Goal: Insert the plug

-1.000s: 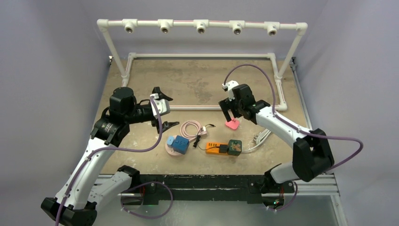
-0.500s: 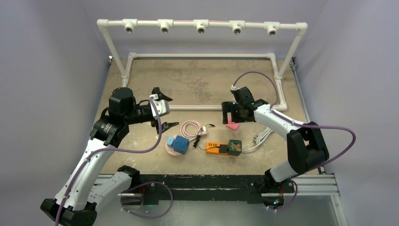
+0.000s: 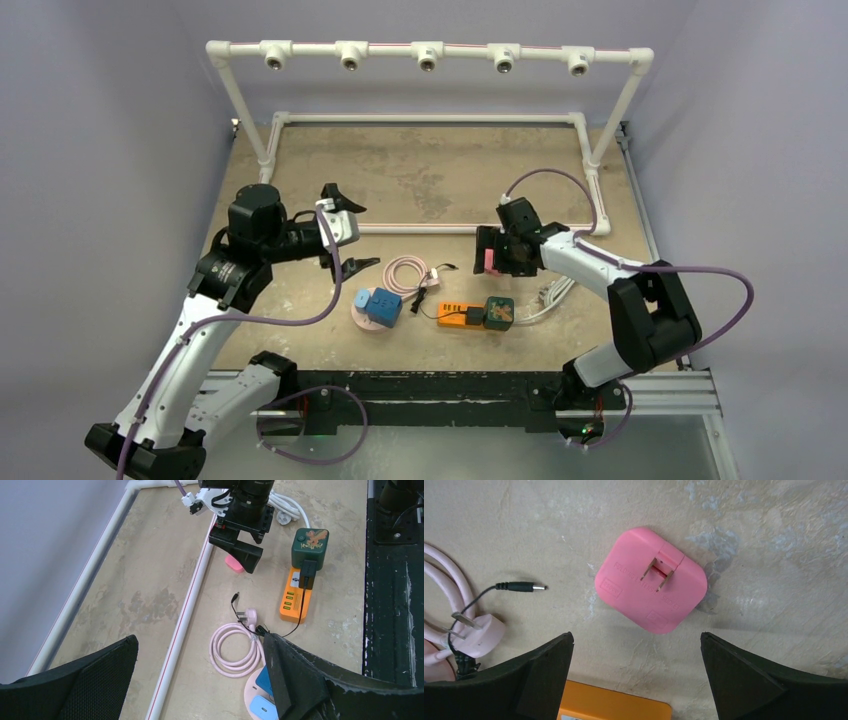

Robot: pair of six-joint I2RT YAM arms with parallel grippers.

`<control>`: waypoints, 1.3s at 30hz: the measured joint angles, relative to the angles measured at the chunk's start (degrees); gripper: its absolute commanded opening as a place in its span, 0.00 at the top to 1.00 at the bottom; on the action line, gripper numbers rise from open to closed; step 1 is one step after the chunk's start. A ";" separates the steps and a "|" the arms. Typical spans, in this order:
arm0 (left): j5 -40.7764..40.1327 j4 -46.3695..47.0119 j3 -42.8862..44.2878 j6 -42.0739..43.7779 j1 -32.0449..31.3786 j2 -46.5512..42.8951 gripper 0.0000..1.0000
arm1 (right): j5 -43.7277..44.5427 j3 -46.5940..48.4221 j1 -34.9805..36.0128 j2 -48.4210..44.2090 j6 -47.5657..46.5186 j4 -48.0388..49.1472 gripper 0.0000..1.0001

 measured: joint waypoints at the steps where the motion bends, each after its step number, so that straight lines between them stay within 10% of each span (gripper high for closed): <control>1: 0.00 -0.07 0.17 -0.02 0.00 0.00 0.06 | 0.15 0.00 -0.02 0.02 0.39 0.55 0.01; 39: -0.63 -0.35 1.33 0.13 0.00 -0.57 0.05 | 14.38 4.26 7.65 9.11 0.70 5.66 0.16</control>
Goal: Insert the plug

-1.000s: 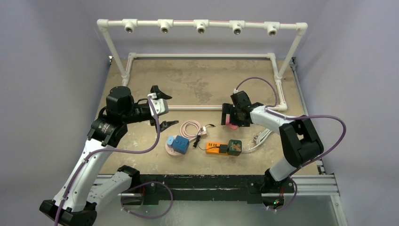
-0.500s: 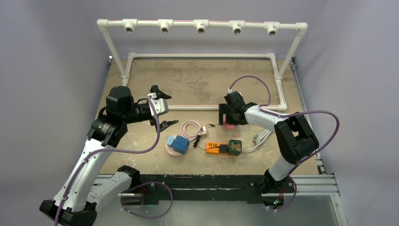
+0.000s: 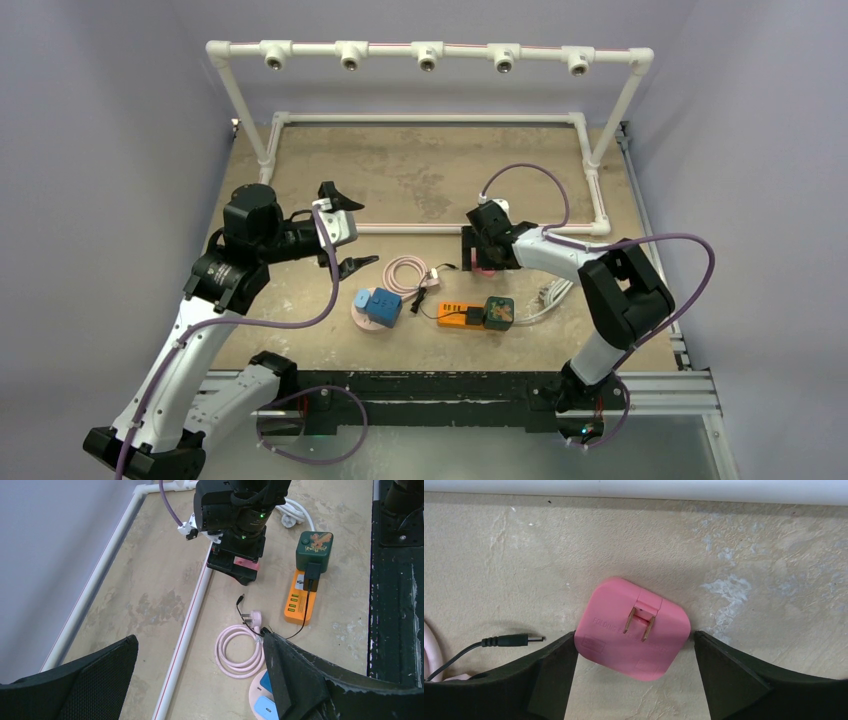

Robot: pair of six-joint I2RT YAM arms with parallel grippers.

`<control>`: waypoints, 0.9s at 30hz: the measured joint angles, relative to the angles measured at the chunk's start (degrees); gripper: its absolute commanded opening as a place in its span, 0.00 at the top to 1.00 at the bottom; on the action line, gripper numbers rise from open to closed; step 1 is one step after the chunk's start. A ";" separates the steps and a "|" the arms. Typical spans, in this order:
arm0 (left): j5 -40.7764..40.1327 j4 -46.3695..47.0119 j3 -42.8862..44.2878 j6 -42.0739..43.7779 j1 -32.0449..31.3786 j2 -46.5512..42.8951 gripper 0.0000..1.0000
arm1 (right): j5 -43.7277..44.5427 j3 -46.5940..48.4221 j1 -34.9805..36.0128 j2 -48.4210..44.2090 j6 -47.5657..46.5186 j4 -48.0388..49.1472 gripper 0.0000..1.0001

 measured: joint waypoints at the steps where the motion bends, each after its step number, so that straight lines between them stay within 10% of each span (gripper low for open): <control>1: 0.00 0.00 0.00 0.00 0.00 0.00 0.05 | 0.33 -0.02 0.00 0.00 0.20 -0.04 0.18; 13: -0.02 -0.02 0.00 0.04 0.02 -0.11 0.05 | -0.04 0.02 0.00 0.09 1.01 0.11 0.44; 27: 0.17 -2.60 0.02 7.72 0.00 1.53 0.01 | -22.36 6.78 -0.04 -12.76 -16.76 0.37 0.44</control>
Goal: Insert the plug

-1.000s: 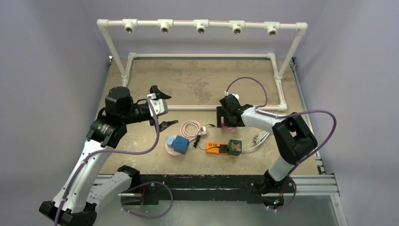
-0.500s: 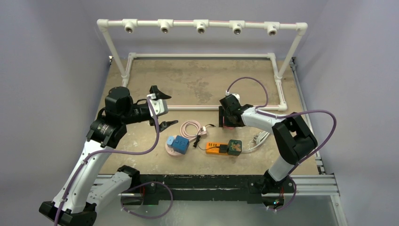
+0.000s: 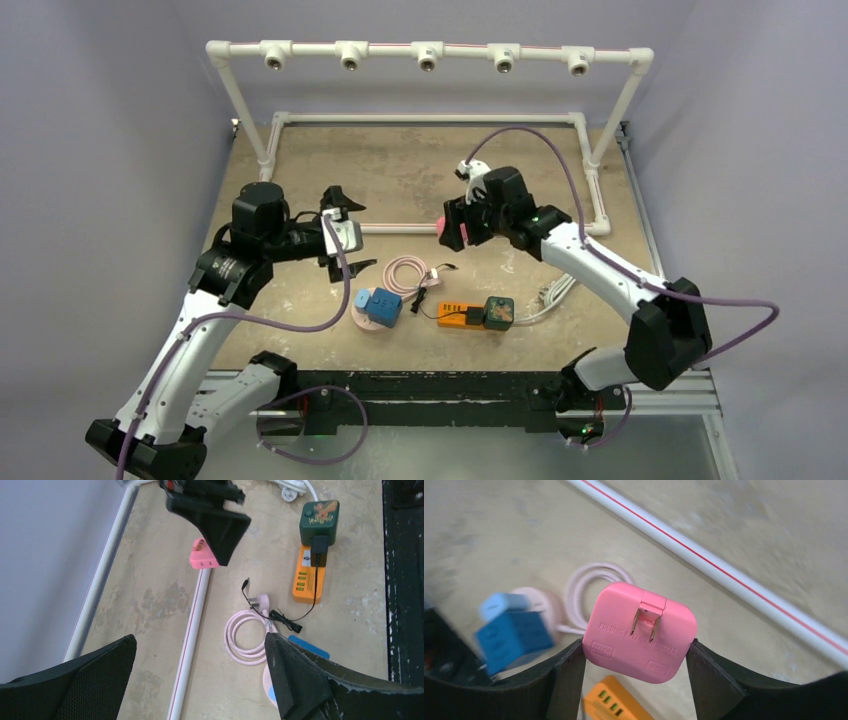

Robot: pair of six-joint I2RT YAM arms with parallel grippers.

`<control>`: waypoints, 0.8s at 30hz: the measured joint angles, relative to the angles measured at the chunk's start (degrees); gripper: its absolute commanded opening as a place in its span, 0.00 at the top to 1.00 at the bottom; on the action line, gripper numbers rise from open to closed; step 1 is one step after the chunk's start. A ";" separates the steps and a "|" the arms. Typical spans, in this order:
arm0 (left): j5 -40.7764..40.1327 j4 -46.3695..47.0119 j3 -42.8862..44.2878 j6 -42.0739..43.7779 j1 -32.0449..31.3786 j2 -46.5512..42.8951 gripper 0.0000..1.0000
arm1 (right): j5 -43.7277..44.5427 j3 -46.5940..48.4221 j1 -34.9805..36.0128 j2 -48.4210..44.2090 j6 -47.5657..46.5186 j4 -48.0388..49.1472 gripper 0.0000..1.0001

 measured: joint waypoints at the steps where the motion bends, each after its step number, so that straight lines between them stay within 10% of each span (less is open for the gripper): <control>1: -0.02 -0.98 0.15 1.84 0.00 0.24 0.01 | -3.93 1.64 0.00 -0.90 -1.81 0.07 0.43; 11: -0.13 -10.40 0.52 33.35 0.00 -1.79 0.01 | -37.27 18.60 0.94 0.92 -12.39 -4.61 0.44; 24: 1.90 -11.91 -3.61 70.10 0.00 -6.05 0.29 | -44.94 31.71 7.80 14.78 -18.36 -16.00 0.44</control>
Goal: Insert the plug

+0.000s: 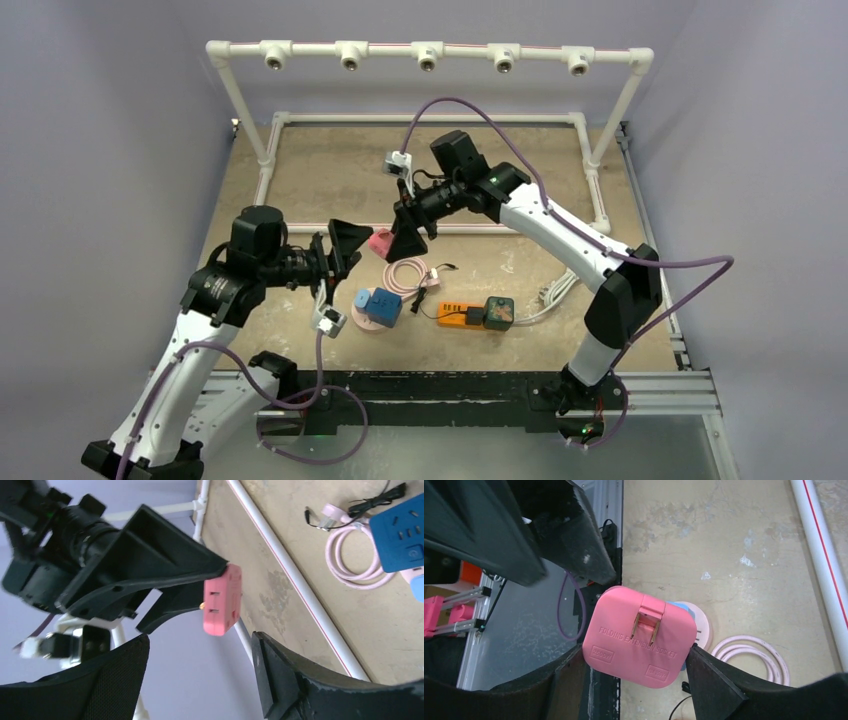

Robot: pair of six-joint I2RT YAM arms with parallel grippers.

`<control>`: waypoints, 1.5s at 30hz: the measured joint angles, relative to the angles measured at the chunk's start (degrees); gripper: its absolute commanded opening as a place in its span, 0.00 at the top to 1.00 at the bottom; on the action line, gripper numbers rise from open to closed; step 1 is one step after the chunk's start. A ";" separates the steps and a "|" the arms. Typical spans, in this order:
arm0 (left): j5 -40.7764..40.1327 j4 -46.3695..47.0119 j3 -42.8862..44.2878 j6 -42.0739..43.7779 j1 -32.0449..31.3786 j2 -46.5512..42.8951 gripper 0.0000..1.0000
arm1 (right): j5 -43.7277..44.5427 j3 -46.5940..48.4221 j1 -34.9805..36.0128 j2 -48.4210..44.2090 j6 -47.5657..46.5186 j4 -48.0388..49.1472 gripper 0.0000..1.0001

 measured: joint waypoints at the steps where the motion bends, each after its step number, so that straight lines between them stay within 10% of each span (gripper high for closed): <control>1: 0.00 -1.20 0.00 1.90 0.00 0.46 0.31 | 0.02 0.46 0.35 0.22 -0.09 -0.39 0.44; 11: -0.07 -6.73 0.02 8.44 0.00 2.21 0.56 | 0.22 5.92 3.04 2.21 -0.44 -2.27 0.44; 19: -0.02 -7.04 -0.02 8.35 0.04 1.77 1.00 | 0.94 6.99 4.09 4.17 -0.90 -3.58 0.44; 30: -0.81 2.62 -7.91 7.23 0.15 -4.24 1.00 | 2.14 1.09 3.63 0.76 1.44 3.50 0.26; 45: -0.85 29.49 -20.26 8.44 0.00 -12.41 1.00 | -10.84 -19.61 -7.08 -9.49 36.44 41.05 0.29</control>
